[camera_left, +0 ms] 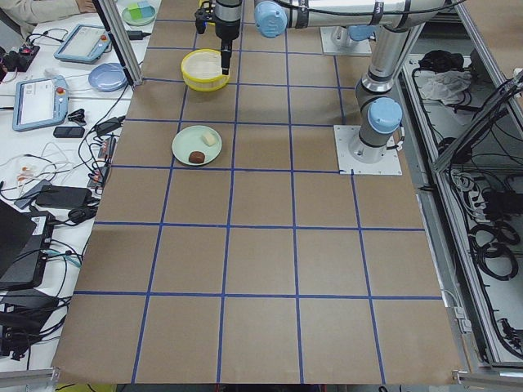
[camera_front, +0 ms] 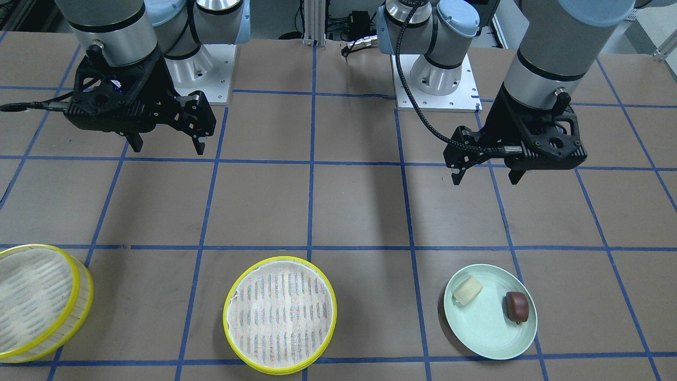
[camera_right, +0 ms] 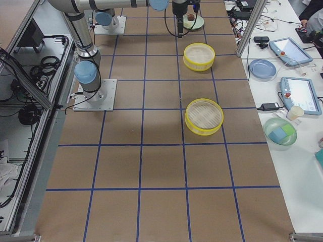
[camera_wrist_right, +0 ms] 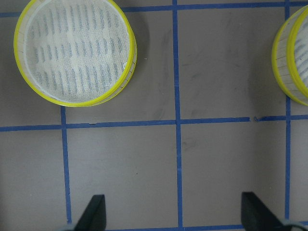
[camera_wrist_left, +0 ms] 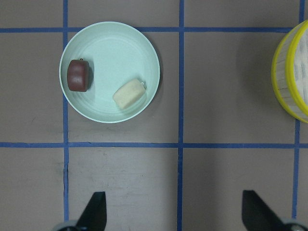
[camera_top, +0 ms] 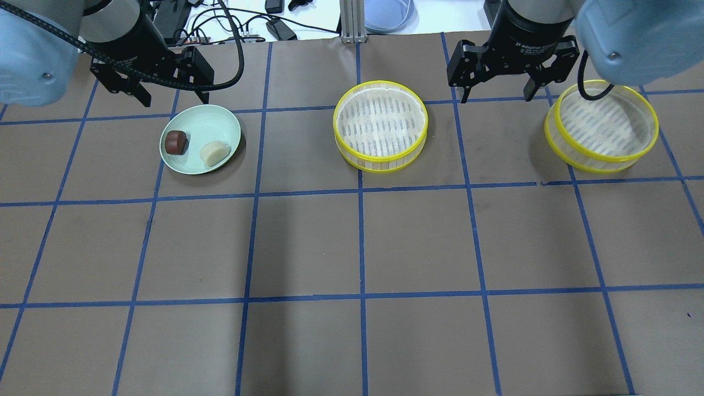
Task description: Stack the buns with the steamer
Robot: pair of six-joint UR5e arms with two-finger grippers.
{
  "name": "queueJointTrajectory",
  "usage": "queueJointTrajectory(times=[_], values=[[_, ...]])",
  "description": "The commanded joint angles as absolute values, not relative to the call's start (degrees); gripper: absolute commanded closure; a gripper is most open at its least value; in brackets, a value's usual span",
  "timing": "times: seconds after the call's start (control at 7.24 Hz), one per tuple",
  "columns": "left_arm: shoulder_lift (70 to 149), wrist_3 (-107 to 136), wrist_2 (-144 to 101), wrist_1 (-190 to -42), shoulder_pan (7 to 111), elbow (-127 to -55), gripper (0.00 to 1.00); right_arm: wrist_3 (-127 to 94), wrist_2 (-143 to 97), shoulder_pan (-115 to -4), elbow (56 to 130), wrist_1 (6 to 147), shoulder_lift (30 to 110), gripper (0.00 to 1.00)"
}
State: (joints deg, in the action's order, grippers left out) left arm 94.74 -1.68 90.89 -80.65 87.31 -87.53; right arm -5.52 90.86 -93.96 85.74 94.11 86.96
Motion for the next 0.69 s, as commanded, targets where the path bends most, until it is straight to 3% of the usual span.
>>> queueJointTrajectory(times=[0.0,0.55], values=[[94.8,-1.8,90.7,-80.7,87.3,-87.6,0.0,-5.5,90.9,-93.9,85.5,94.1,87.4,0.0],[94.7,-1.7,91.3,-81.4,87.2,-87.6,0.0,-6.2,89.1,-93.4,85.4,96.5,86.5,0.0]])
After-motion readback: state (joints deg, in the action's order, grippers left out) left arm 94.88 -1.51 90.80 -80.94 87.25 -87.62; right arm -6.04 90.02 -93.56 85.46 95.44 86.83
